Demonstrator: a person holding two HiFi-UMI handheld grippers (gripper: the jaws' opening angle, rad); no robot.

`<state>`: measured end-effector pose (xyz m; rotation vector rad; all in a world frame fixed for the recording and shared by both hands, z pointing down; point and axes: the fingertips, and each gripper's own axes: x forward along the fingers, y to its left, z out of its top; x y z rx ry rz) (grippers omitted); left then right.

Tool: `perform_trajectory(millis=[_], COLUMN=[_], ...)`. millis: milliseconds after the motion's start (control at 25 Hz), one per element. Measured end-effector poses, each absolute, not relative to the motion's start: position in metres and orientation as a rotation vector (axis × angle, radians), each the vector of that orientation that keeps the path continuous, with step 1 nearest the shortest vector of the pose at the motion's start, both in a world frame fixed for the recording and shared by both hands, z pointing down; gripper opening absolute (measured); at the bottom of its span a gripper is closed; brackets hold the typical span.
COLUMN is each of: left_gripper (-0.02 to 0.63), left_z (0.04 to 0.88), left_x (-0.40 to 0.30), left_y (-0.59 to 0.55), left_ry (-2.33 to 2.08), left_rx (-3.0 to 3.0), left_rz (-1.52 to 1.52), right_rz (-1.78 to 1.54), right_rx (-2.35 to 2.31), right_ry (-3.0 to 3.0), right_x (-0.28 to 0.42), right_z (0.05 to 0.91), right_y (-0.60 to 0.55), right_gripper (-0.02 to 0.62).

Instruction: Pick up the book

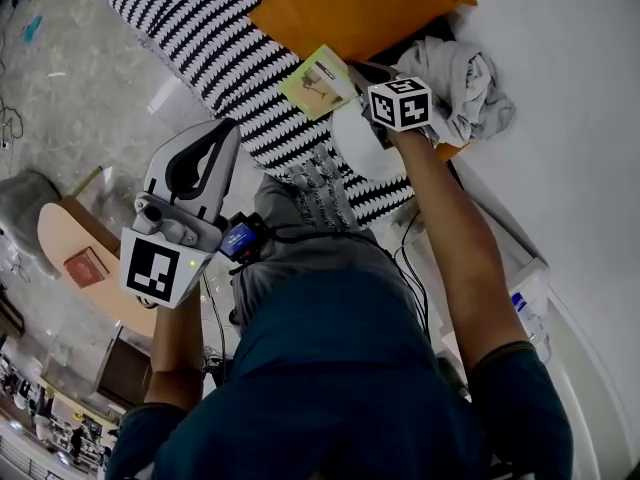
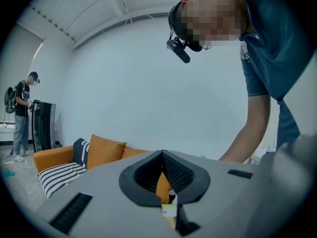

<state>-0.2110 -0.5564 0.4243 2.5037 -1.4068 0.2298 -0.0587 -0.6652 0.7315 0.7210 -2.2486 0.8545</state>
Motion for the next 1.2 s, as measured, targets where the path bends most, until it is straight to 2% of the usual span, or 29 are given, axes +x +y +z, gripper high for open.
perform_trajectory(millis=[640, 1000, 1200], left_gripper=[0.005, 0.004, 0.004], left_z=[0.477, 0.507, 0.519], left_x=[-0.229, -0.237, -0.242], left_y=[-0.549, -0.544, -0.541], left_ry=[-1.413, -1.413, -1.415], left_rx=[2.389, 2.325, 2.294], left_rz=[0.217, 0.208, 0.199], right_rz=[0.886, 0.936, 0.958], right_rx=[0.523, 0.385, 0.307], right_ry=[-1.994, -1.890, -1.850], right_x=[-0.053, -0.053, -0.053], right_z=[0.842, 0.883, 0.895], right_y=[-0.666, -0.662, -0.658], right_gripper=[0.181, 0.230, 0.235])
